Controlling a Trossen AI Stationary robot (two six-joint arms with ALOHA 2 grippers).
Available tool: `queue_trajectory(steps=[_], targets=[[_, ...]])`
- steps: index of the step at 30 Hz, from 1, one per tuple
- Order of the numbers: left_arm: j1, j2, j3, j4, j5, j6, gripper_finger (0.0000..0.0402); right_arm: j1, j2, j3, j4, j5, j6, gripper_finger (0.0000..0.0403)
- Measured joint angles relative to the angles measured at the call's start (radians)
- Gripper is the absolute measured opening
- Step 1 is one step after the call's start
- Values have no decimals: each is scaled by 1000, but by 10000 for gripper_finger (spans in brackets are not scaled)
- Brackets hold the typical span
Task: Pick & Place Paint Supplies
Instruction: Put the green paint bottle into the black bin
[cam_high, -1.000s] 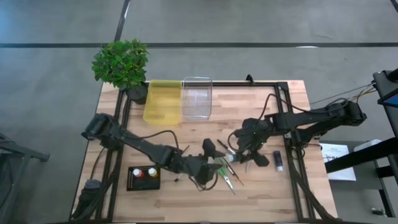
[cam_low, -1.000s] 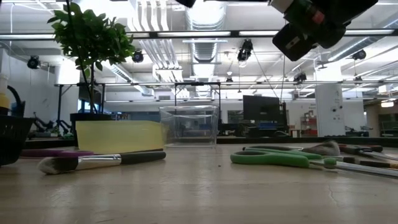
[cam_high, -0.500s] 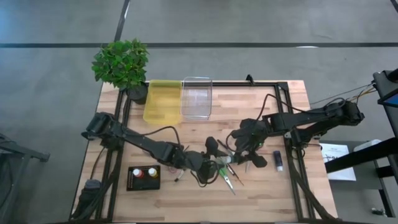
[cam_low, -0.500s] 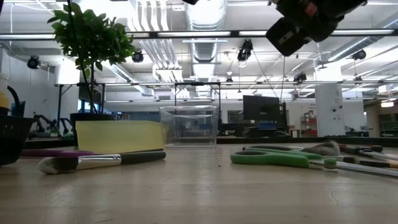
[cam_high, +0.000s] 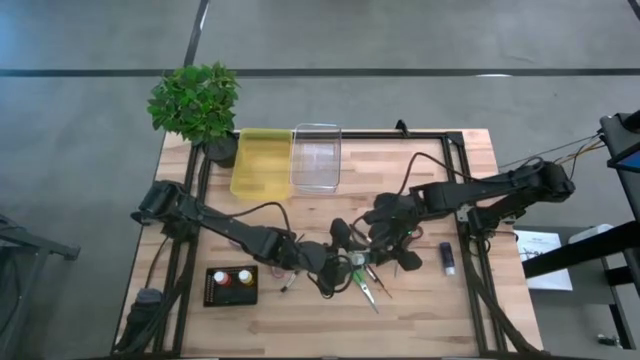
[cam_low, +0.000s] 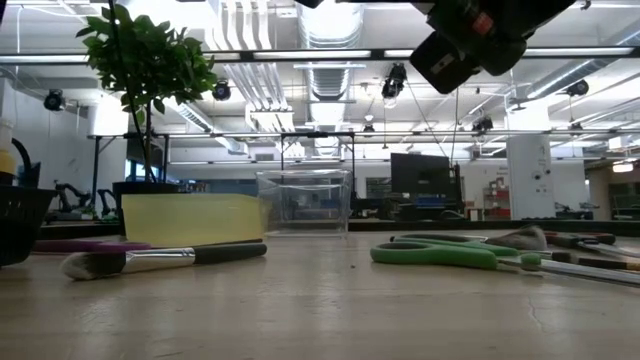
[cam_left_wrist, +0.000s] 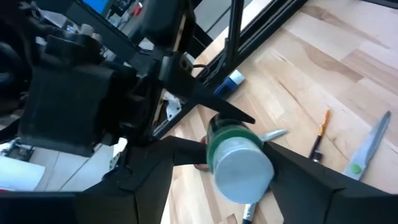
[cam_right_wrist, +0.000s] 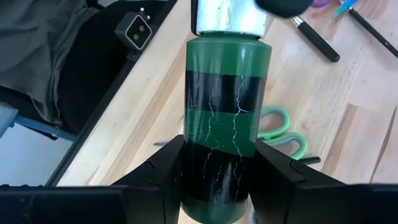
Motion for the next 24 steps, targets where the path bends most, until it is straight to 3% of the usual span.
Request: queue_trajectory(steps=[14, 24], targets=[[-1, 0, 0, -32, 1, -16, 132, 0, -13, 3, -5, -1, 0, 139], [-1, 0, 0, -28, 8, -16, 139, 0, -12, 3, -4, -1, -6, 139]])
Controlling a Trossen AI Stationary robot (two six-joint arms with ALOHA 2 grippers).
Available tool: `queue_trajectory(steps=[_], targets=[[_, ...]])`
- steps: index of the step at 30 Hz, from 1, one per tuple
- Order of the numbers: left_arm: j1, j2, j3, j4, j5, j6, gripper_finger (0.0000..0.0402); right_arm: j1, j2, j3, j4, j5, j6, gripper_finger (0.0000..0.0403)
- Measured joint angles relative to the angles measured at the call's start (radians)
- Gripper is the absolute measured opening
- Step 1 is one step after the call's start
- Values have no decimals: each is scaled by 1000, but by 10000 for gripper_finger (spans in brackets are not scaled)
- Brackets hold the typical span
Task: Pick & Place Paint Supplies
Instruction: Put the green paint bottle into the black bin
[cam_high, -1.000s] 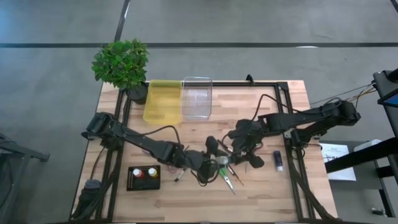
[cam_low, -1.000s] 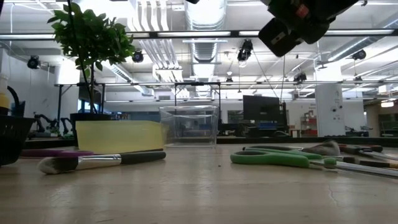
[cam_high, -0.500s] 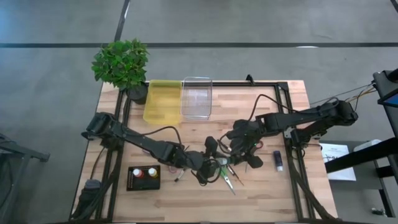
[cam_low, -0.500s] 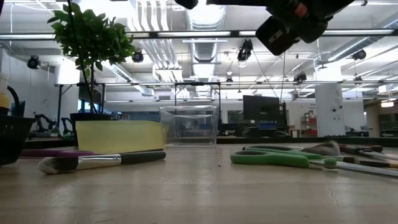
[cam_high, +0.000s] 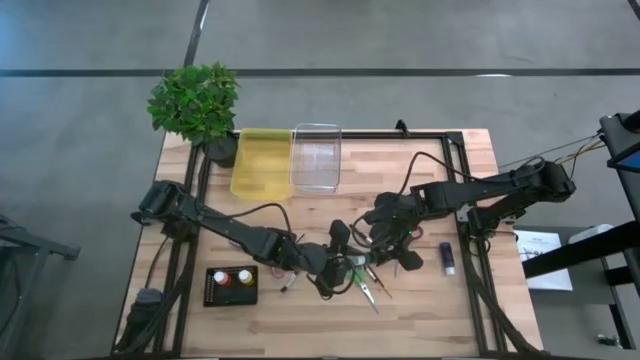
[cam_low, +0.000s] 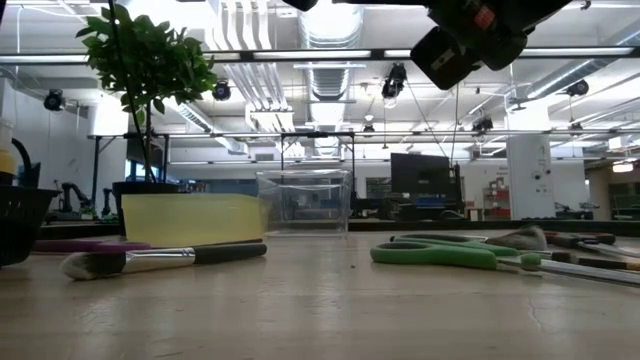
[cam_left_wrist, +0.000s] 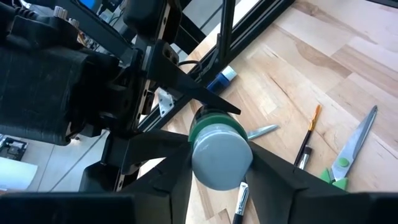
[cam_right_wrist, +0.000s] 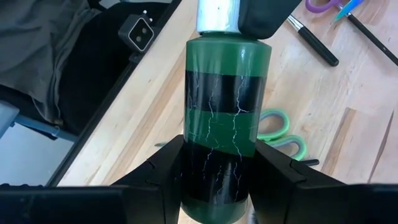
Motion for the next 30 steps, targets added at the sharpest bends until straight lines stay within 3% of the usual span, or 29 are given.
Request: queue_trajectory(steps=[3, 21, 24, 30], targets=[[0, 0, 0, 0, 0, -3, 115, 0, 0, 0, 0, 2, -9, 139], [-6, -23, 2, -66, 8, -80, 115, -1, -23, 8, 8, 14, 44, 141], [-12, -45, 3, -99, 5, -121, 115, -1, -26, 28, 8, 20, 50, 163], [-35, -89, -2, -239, 40, -196, 115, 0, -28, 52, -1, 12, 42, 257]])
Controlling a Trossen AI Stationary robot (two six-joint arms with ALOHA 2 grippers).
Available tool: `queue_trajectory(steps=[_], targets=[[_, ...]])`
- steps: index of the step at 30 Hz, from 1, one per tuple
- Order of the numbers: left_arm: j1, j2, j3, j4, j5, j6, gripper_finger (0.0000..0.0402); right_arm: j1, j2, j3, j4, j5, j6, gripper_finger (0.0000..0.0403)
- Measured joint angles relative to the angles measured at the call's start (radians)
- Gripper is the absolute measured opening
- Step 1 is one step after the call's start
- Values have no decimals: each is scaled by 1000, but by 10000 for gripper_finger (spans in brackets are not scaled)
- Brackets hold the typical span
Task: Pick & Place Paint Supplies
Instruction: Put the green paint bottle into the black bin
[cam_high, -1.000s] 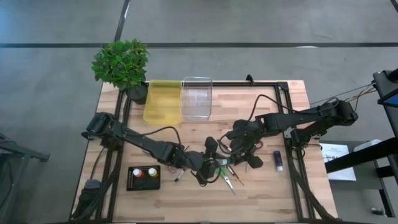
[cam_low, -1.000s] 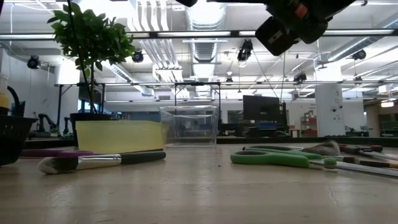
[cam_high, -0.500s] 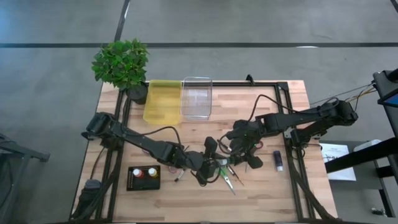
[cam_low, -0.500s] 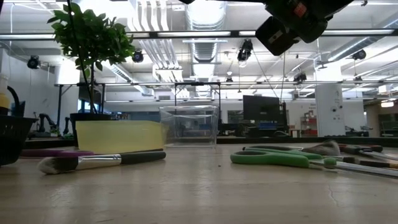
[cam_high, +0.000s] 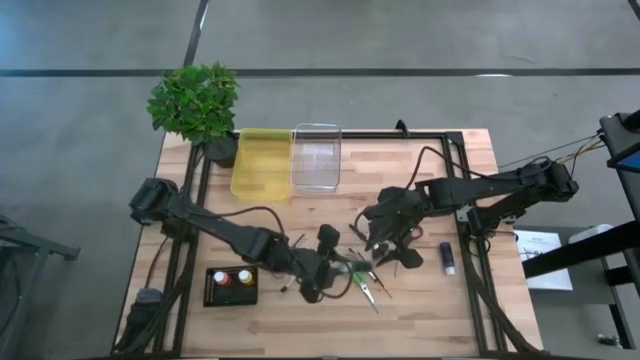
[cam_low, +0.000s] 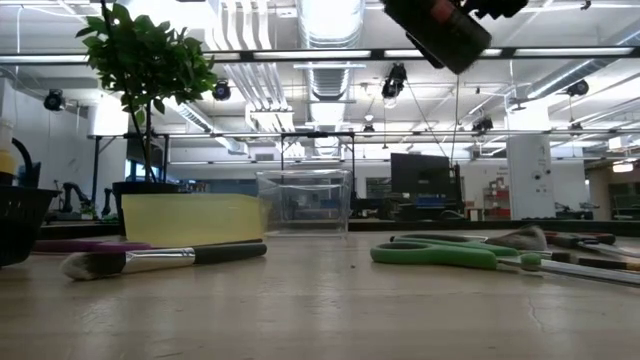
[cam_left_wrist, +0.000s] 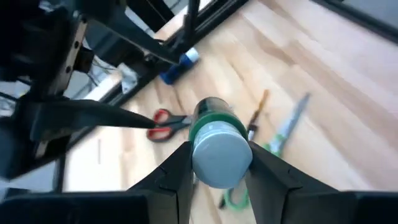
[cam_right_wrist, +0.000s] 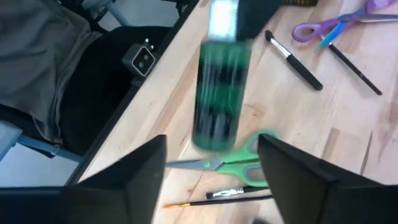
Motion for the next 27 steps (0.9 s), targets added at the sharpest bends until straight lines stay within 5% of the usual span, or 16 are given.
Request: queue_trajectory(steps=[8, 19, 27], targets=[[-68, -126, 0, -347, -10, -284, 115, 2, -26, 20, -31, 54, -5, 340], [-329, -395, 5, -763, -34, -940, 115, 2, -41, 31, -28, 76, 36, 346], [-508, -393, 2, -974, -40, -1359, 115, 2, -40, 32, -28, 77, 69, 347]])
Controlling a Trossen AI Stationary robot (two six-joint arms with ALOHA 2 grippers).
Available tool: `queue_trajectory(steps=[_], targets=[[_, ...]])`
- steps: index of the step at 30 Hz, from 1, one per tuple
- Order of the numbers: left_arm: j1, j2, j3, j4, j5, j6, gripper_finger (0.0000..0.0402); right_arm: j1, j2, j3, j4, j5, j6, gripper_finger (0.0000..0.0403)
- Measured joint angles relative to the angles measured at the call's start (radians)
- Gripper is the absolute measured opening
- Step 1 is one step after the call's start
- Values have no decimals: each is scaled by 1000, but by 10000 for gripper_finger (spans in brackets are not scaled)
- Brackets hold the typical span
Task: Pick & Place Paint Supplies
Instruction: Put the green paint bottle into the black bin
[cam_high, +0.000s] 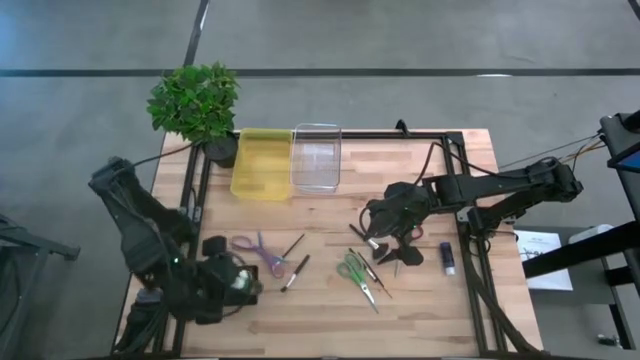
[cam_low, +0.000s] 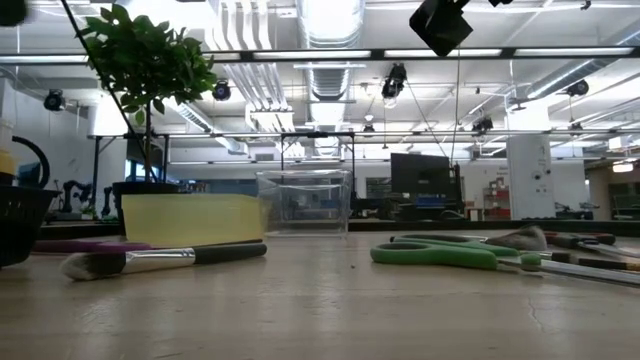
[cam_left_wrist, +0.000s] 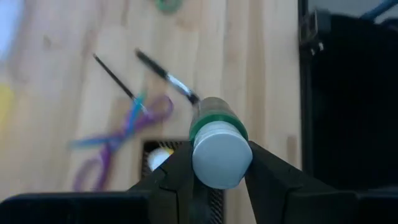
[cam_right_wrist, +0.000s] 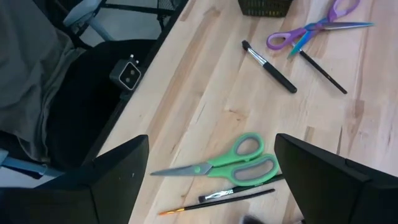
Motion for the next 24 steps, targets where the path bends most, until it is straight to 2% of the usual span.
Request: queue_trajectory(steps=[11, 17, 24], targets=[[-119, 83, -1, -52, 106, -301, 115, 0, 0, 0, 7, 1, 7, 347], [-119, 123, -5, -92, 188, -370, 115, 0, 0, -1, 10, 1, 9, 347], [-119, 132, -7, -125, 190, -399, 115, 0, 1, -1, 10, 1, 7, 346]])
